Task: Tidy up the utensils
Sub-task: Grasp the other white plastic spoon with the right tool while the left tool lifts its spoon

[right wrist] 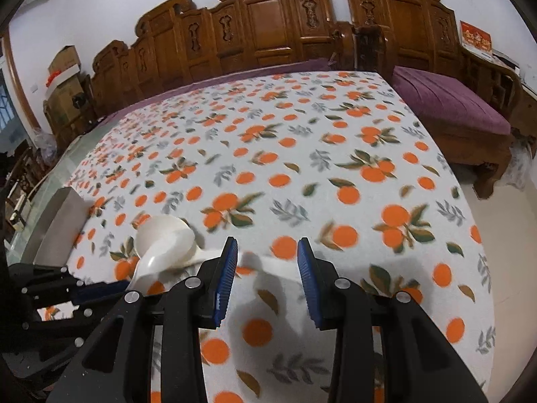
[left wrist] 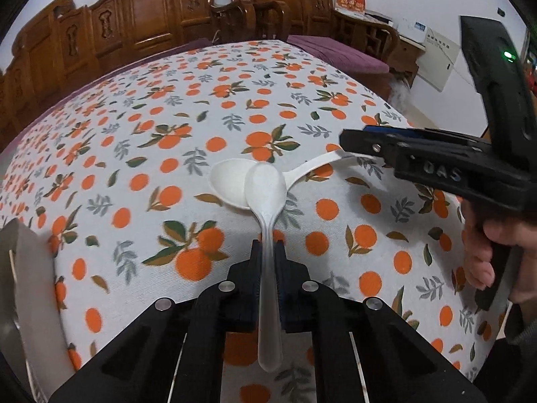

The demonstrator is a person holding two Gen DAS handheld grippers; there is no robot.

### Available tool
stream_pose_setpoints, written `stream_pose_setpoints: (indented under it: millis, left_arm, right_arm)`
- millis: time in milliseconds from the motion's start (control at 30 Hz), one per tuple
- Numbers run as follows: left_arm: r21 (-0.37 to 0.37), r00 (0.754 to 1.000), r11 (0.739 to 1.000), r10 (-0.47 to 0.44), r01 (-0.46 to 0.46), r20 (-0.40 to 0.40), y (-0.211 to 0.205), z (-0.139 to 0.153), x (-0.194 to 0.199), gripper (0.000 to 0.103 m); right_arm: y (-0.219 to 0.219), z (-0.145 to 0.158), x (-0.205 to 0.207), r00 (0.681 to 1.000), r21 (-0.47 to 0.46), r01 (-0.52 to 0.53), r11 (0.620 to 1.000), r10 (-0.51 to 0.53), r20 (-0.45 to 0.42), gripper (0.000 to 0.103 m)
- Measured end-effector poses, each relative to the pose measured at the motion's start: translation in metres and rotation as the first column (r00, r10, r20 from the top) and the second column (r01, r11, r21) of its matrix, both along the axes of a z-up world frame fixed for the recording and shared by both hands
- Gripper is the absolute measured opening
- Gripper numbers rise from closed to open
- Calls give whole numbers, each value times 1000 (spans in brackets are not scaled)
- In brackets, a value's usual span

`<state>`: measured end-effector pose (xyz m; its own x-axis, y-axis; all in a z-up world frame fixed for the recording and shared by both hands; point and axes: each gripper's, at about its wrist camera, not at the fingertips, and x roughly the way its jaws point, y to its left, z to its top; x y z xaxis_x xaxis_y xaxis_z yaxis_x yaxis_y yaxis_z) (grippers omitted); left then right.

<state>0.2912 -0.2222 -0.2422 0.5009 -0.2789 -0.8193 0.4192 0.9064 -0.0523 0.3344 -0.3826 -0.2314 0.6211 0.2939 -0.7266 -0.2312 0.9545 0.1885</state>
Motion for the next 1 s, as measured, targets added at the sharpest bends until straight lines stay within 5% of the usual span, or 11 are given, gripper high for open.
stream_pose_setpoints:
  millis: [567, 1000]
  left_arm:
    - [-46, 997, 998, 45, -42, 66, 47, 38, -33, 7]
    - [-26, 992, 998, 63, -61, 113, 68, 60, -46, 7]
  right_arm:
    - [34, -14, 0, 972, 0, -199, 980, 198, -123, 42]
    - [64, -22, -14, 949, -151, -291, 945, 265, -172, 42]
